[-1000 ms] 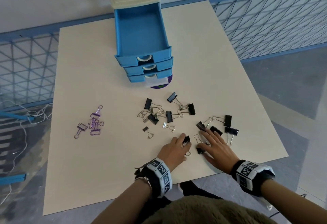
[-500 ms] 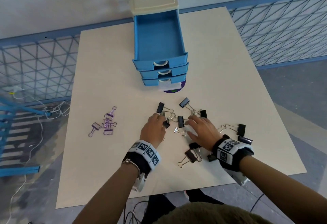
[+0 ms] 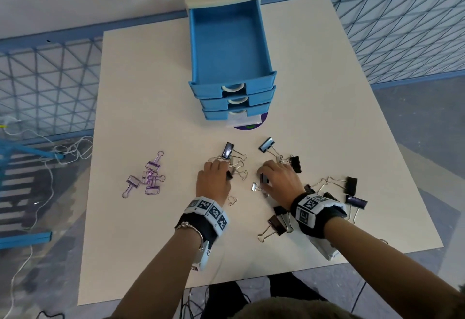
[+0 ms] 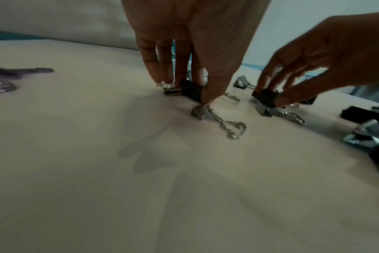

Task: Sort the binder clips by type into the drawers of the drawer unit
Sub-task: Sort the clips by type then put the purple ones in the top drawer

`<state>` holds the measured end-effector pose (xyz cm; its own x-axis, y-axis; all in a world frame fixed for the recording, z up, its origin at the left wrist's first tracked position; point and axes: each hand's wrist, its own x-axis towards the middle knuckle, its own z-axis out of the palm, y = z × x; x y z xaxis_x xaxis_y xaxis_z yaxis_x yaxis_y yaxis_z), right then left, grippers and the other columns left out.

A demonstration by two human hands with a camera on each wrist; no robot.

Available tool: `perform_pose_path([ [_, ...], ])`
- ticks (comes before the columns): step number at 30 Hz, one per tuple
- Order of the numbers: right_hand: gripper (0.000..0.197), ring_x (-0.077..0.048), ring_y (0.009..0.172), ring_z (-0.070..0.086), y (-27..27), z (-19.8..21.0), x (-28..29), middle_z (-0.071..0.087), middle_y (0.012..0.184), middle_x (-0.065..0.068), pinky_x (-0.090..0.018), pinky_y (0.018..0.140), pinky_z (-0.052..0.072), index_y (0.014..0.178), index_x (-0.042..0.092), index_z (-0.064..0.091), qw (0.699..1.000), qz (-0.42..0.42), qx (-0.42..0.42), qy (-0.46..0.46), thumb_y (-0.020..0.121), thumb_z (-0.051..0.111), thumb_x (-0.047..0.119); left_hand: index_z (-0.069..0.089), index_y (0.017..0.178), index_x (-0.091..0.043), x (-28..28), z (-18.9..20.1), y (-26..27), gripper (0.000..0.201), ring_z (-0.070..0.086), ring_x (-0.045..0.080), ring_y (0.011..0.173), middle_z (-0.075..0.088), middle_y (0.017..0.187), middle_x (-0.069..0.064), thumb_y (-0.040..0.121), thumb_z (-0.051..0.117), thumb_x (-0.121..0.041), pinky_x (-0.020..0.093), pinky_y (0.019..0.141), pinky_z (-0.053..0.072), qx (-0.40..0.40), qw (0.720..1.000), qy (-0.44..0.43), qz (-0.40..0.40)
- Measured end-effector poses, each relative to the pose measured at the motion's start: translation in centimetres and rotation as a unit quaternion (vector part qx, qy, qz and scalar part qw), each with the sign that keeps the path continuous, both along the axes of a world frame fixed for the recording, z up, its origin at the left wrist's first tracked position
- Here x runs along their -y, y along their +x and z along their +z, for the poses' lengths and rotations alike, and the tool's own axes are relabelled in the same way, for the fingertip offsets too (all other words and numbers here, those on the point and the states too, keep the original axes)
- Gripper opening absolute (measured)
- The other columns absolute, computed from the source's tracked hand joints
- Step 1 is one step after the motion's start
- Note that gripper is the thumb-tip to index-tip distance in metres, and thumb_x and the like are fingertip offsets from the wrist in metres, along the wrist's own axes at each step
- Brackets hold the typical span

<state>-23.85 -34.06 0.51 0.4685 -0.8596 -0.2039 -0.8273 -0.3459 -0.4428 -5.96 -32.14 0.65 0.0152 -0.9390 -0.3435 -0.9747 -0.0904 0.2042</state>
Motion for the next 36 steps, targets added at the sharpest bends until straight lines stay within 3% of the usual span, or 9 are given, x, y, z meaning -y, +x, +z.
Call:
perform_pose_path([
  [5, 0.025, -0.034, 0.083, 0.061, -2.2, 0.7, -0.6, 0.064, 0.09, -0.016, -0.04, 0.075, 0.047, 0.093, 0.008, 0.065, 0.998, -0.045, 0.04, -0.031, 0.071, 0.073, 0.016, 0.057, 0.104, -0.008, -1.5, 0.8, 2.1, 0.026, 0.05, 0.032, 0.102, 0.059, 0.109, 0.012, 0.082, 0.06, -0.021, 0.04, 0.081, 0.042, -0.104, 0.992, -0.066, 0.035],
  [10, 0.025, -0.034, 0.083, 0.062, -4.6, 1.0, -2.2, 0.064, 0.09, -0.014, -0.038, 0.074, 0.047, 0.093, 0.01, 0.066, 1.0, -0.021, 0.013, -0.006, 0.072, 0.074, 0.022, 0.06, 0.094, -0.012, -4.4, 1.7, 2.1, 0.028, 0.055, 0.026, 0.086, 0.058, 0.096, 0.009, 0.077, 0.055, -0.033, 0.035, 0.073, 0.047, -0.185, 0.973, -0.126, 0.056],
  [15, 0.031, -0.028, 0.107, 0.052, -5.9, 0.8, -3.0, 0.055, 0.115, -0.012, -0.036, 0.091, 0.038, 0.11, 0.015, 0.061, 0.996, -0.013, -0.052, 0.068, 0.083, 0.062, 0.03, 0.055, 0.094, -0.02, -7.7, 1.6, -0.3, 0.027, 0.054, 0.013, 0.084, 0.057, 0.096, 0.004, 0.078, 0.045, -0.039, 0.018, 0.072, 0.045, -0.223, 0.969, -0.095, -0.054],
  [20, 0.03, -0.026, 0.106, 0.052, -6.9, 0.9, -3.0, 0.055, 0.115, -0.01, -0.033, 0.091, 0.036, 0.11, 0.017, 0.062, 0.996, -0.018, -0.058, 0.063, 0.085, 0.058, 0.034, 0.054, 0.095, -0.019, -8.8, 0.7, -2.9, 0.026, 0.062, 0.018, 0.074, 0.061, 0.093, 0.005, 0.081, 0.044, -0.038, 0.025, 0.059, 0.054, -0.209, 0.971, -0.028, -0.113],
  [23, 0.024, -0.031, 0.098, 0.056, -7.4, 1.2, -2.7, 0.059, 0.109, -0.013, -0.038, 0.084, 0.042, 0.101, 0.013, 0.066, 0.998, -0.041, -0.038, 0.026, 0.082, 0.063, 0.028, 0.056, 0.098, -0.017, -8.8, 0.0, -3.9, 0.029, 0.062, 0.023, 0.082, 0.061, 0.099, 0.008, 0.082, 0.044, -0.038, 0.029, 0.063, 0.054, -0.174, 0.974, 0.003, -0.145],
  [26, 0.022, -0.038, 0.091, 0.06, -7.7, 1.1, -2.1, 0.062, 0.106, -0.019, -0.044, 0.077, 0.049, 0.095, 0.009, 0.067, 0.998, -0.056, -0.026, -0.018, 0.075, 0.07, 0.017, 0.062, 0.099, -0.013, -8.5, -0.1, -4.5, 0.046, 0.061, 0.028, 0.093, 0.061, 0.109, 0.011, 0.08, 0.035, -0.045, 0.038, 0.069, 0.055, -0.135, 0.976, 0.036, -0.169],
  [30, 0.031, -0.04, 0.103, 0.058, -7.8, 1.0, -1.1, 0.058, 0.119, -0.023, -0.049, 0.083, 0.049, 0.103, 0.007, 0.064, 0.998, -0.035, -0.031, -0.04, 0.074, 0.07, 0.014, 0.063, 0.101, -0.011, -6.5, 0.9, -5.3, 0.038, 0.061, 0.025, 0.095, 0.059, 0.115, 0.012, 0.088, 0.04, -0.037, 0.034, 0.069, 0.055, -0.127, 0.981, -0.008, -0.145],
  [33, 0.036, -0.039, 0.112, 0.054, -7.7, 0.9, -0.4, 0.052, 0.128, -0.023, -0.049, 0.091, 0.046, 0.111, 0.005, 0.06, 0.998, -0.02, -0.048, -0.034, 0.077, 0.067, 0.014, 0.048, 0.126, -0.01, -3.8, 1.7, -6.4, 0.033, 0.049, 0.023, 0.116, 0.042, 0.138, 0.009, 0.095, 0.043, -0.02, 0.034, 0.088, 0.048, -0.117, 0.982, -0.021, -0.146],
  [36, 0.041, -0.039, 0.102, 0.062, -7.8, 0.7, -0.1, 0.058, 0.121, -0.024, -0.048, 0.081, 0.052, 0.105, 0.005, 0.064, 0.997, 0.007, -0.07, -0.038, 0.067, 0.077, 0.013, 0.03, 0.138, -0.01, -0.9, 2.0, -7.9, 0.043, 0.038, 0.021, 0.128, 0.025, 0.149, 0.004, 0.096, 0.04, -0.012, 0.033, 0.097, 0.041, -0.096, 0.984, -0.024, -0.149],
])
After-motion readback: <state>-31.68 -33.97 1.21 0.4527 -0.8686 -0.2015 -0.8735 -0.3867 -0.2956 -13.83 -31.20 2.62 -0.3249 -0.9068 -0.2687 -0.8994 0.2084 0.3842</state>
